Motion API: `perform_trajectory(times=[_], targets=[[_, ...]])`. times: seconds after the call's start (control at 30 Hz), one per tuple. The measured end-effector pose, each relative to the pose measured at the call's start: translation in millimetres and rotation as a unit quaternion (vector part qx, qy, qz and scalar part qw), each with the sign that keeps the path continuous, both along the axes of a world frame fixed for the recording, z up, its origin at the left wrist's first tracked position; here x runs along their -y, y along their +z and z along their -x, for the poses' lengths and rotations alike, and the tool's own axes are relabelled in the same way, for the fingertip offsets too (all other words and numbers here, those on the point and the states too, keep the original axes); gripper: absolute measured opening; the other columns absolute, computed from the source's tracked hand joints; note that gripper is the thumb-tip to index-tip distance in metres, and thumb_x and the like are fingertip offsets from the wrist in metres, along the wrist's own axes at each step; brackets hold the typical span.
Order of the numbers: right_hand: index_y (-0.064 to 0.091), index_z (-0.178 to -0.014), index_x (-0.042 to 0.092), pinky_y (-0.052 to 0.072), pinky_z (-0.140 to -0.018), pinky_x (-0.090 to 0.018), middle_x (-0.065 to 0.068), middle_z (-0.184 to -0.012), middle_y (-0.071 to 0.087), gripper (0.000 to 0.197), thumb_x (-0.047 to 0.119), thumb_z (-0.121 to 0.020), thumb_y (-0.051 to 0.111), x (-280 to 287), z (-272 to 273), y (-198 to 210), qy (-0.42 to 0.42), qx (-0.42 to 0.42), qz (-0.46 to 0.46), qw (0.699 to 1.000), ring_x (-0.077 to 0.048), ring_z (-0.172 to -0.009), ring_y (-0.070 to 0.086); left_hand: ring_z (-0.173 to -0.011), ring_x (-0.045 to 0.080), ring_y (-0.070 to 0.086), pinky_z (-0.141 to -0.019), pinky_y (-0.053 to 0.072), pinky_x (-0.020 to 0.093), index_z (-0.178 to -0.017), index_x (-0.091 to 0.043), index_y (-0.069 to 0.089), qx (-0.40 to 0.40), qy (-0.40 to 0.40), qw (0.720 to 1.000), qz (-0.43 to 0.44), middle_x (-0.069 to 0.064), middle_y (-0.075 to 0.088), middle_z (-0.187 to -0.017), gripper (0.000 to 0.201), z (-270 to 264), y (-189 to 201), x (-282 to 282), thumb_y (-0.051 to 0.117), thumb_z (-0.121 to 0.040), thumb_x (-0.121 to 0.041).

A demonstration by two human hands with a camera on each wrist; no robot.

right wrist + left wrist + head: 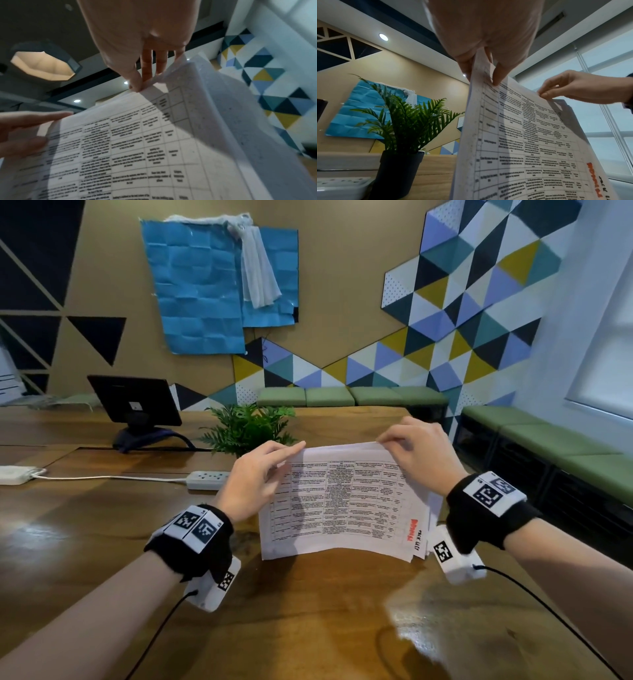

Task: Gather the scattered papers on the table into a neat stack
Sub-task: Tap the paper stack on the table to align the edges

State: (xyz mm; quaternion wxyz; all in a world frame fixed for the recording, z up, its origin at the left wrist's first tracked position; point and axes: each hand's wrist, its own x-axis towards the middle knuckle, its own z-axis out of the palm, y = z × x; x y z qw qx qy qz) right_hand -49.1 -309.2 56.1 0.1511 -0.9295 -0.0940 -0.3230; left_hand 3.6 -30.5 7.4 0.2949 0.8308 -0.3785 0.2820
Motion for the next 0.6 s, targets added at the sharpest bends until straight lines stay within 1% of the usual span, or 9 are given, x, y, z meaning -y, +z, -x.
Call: perform_trajectory(times=[0.07,0.13,0.17,0.23,0.3,0.37,0.43,0.53,0.6], targets=[[0.075,-0.105,0.018,0.044,-0.094,-0.047,-0.006,-0.104,0.068,0.027,0.012,-0.09,0.053,9,4,-5,-0.041,-0.015,0.004,0.999,-0.026,-0.099,0.06,-0.09,0.009,0.056,-0.075,0.041,0.001,-0.136,-0.019,0.055,-0.013,-0.006,1.0,0.016,-0.002,0.063,-0.11,0.046,-1,0,2,0.056,-0.092,-0.005],[0.065,-0.123,0.017,0.034,-0.105,-0.051,-0.01,-0.13,0.061,0.037,0.012,-0.088,0.055,13,9,-12,-0.099,-0.015,0.118,0.988,-0.03,-0.121,0.053,-0.091,0.014,0.059,-0.078,0.048,0.013,-0.135,-0.019,0.055,-0.023,-0.015,0.999,0.021,-0.007,0.059,-0.109,0.045,-1,1,4,0.055,-0.092,-0.005],[0.056,-0.133,0.016,0.027,-0.109,-0.055,-0.01,-0.142,0.052,0.046,0.016,-0.087,0.056,11,12,-15,-0.102,-0.017,0.172,0.98,-0.029,-0.132,0.046,-0.091,0.017,0.06,-0.079,0.05,0.02,-0.135,-0.019,0.055,-0.025,-0.018,0.999,0.021,-0.008,0.058,-0.108,0.045,-1,1,4,0.055,-0.092,-0.005],[0.028,-0.15,0.018,0.011,-0.115,-0.06,-0.004,-0.158,0.028,0.066,0.035,-0.09,0.05,1,16,-16,-0.076,-0.041,0.219,0.972,-0.023,-0.145,0.028,-0.092,0.019,0.062,-0.079,0.051,0.029,-0.135,-0.019,0.055,-0.029,-0.021,0.999,0.019,-0.008,0.058,-0.108,0.044,-2,2,5,0.055,-0.093,-0.005],[0.013,-0.153,0.027,-0.002,-0.115,-0.062,0.003,-0.161,0.018,0.071,0.05,-0.091,0.039,-10,13,-13,-0.054,-0.074,0.229,0.969,-0.021,-0.149,0.016,-0.091,0.02,0.062,-0.079,0.051,0.028,-0.134,-0.02,0.055,-0.029,-0.02,0.999,0.016,-0.007,0.059,-0.108,0.044,-2,2,4,0.055,-0.093,-0.005],[0.019,-0.151,0.031,-0.011,-0.111,-0.063,0.006,-0.157,0.03,0.062,0.052,-0.093,0.031,-15,5,-11,-0.068,-0.103,0.247,0.961,-0.021,-0.148,0.018,-0.091,0.017,0.061,-0.077,0.049,0.02,-0.135,-0.021,0.055,-0.03,-0.014,0.999,0.01,-0.007,0.059,-0.107,0.045,-1,2,2,0.055,-0.093,-0.006],[0.034,-0.145,0.03,-0.016,-0.109,-0.063,0.006,-0.146,0.047,0.05,0.043,-0.097,0.031,-14,0,-8,-0.1,-0.124,0.236,0.959,-0.02,-0.143,0.029,-0.088,0.015,0.059,-0.074,0.045,0.011,-0.135,-0.022,0.054,-0.032,-0.008,0.999,0.009,-0.007,0.058,-0.104,0.045,0,2,1,0.054,-0.093,-0.007],[0.049,-0.134,0.029,-0.012,-0.11,-0.064,0.004,-0.129,0.06,0.043,0.04,-0.094,0.038,1,0,-1,-0.138,-0.141,0.2,0.96,-0.021,-0.133,0.042,-0.084,0.012,0.056,-0.07,0.04,0.004,-0.135,-0.022,0.054,-0.042,0.004,0.999,0.021,-0.007,0.057,-0.101,0.045,3,1,1,0.055,-0.093,-0.006],[0.057,-0.124,0.028,-0.004,-0.112,-0.063,0.004,-0.121,0.063,0.039,0.043,-0.089,0.049,19,3,2,-0.153,-0.178,0.135,0.963,-0.023,-0.127,0.046,-0.086,0.008,0.055,-0.076,0.04,0.003,-0.139,-0.021,0.051,-0.071,0.009,0.995,0.065,-0.003,0.058,-0.103,0.051,5,1,3,0.056,-0.091,-0.004]])
